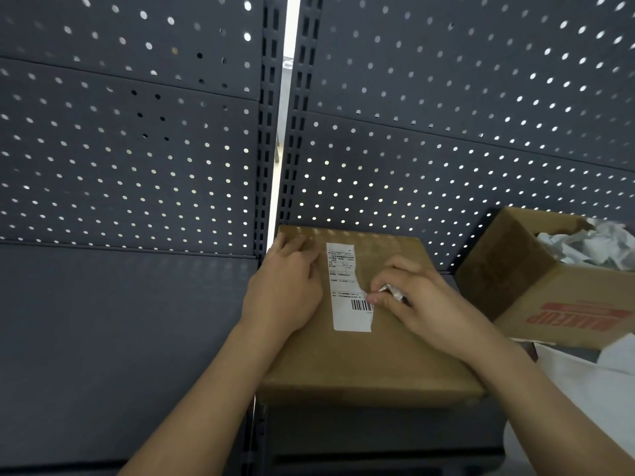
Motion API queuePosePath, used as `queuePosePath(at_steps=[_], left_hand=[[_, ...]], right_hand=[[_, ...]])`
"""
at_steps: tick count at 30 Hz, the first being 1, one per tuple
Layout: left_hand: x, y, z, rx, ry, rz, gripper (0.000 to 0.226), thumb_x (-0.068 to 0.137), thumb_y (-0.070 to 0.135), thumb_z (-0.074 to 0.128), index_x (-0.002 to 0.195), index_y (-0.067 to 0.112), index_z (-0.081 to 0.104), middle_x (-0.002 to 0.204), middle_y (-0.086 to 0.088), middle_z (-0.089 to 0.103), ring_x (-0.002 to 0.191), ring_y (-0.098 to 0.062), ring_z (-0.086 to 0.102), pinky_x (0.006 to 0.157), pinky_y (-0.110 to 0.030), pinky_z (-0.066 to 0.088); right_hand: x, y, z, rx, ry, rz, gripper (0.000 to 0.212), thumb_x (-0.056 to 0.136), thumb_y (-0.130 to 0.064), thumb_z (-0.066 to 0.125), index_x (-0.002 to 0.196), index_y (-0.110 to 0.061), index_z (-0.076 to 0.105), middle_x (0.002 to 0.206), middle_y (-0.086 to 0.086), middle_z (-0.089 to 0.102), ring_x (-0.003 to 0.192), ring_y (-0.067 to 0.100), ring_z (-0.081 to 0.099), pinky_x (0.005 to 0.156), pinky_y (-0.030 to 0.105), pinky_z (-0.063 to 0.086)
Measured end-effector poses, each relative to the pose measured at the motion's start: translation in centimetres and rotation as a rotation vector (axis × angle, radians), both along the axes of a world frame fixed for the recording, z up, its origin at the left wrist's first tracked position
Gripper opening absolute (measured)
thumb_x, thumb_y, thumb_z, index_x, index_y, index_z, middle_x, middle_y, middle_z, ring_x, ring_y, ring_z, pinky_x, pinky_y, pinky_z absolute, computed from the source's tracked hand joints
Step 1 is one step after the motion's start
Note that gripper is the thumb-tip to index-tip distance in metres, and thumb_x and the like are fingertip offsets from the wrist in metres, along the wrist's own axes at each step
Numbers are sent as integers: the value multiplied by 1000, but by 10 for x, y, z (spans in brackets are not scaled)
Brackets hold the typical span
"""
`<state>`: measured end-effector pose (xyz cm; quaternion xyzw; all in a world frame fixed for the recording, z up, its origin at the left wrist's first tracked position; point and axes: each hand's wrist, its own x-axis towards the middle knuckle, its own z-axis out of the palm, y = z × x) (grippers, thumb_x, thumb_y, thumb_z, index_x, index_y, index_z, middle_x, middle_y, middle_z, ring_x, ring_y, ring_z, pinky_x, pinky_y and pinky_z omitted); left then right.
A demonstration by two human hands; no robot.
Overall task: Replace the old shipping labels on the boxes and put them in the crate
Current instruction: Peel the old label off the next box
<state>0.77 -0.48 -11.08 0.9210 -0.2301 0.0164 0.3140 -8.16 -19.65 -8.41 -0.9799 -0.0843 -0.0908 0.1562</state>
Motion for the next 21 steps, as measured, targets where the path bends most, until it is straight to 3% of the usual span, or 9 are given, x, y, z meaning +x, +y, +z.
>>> queuePosePath(at_steps=[3,4,9,11,13,14,17,21], left_hand=[[0,0,0,1,1,3,45,99,18,33,141,27,47,154,10,33,148,-13,6,100,-45,40],[0,0,0,2,4,3,45,99,18,33,141,27,47,154,10,32,148,-13,5,101,-45,40],[0,0,0,-2,5,0,45,100,19,33,142,27,46,155,9,32,149,-14,5,103,-45,39],[0,0,1,-3,1,1,45,100,19,34,142,28,46,154,10,33,148,-13,6,103,-44,39],[-1,0,1,-7,-1,3,45,100,19,34,143,28,45,154,10,33,148,-13,6,102,-43,39],[-1,0,1,-9,-3,4,45,100,19,34,143,28,45,154,10,33,148,-13,7,102,-43,39],[-1,0,1,-13,-1,0,46,100,19,34,143,28,44,154,11,32,148,-13,6,102,-43,39],[0,0,1,-8,-6,-3,46,100,20,33,144,29,43,154,10,32,148,-13,5,102,-44,40]], right_hand=[[-2,3,-1,54,-22,42,6,96,-15,60,90,-18,61,86,-22,52,86,-17,51,70,6,36],[-4,4,0,76,-43,30,8,96,-13,59,90,-17,61,81,-22,53,82,-17,51,69,5,35],[-4,12,11,198,-149,-4,8,95,-23,60,89,-21,65,66,-7,56,61,12,51,57,17,38],[-2,11,11,259,-118,-4,13,95,-21,61,103,-27,69,70,-11,60,64,13,56,61,20,43],[-1,9,7,278,-57,-16,33,96,-14,59,125,-30,64,74,-20,60,71,4,59,67,9,41],[0,8,5,265,-48,-19,35,96,-9,58,126,-26,64,76,-20,59,75,-1,59,69,5,39],[1,4,1,264,-62,-61,25,97,-1,54,102,-17,72,87,-13,56,84,-1,57,73,5,38],[8,3,4,343,-30,-112,21,98,-16,54,85,-26,67,89,-8,54,78,1,55,73,11,39]])
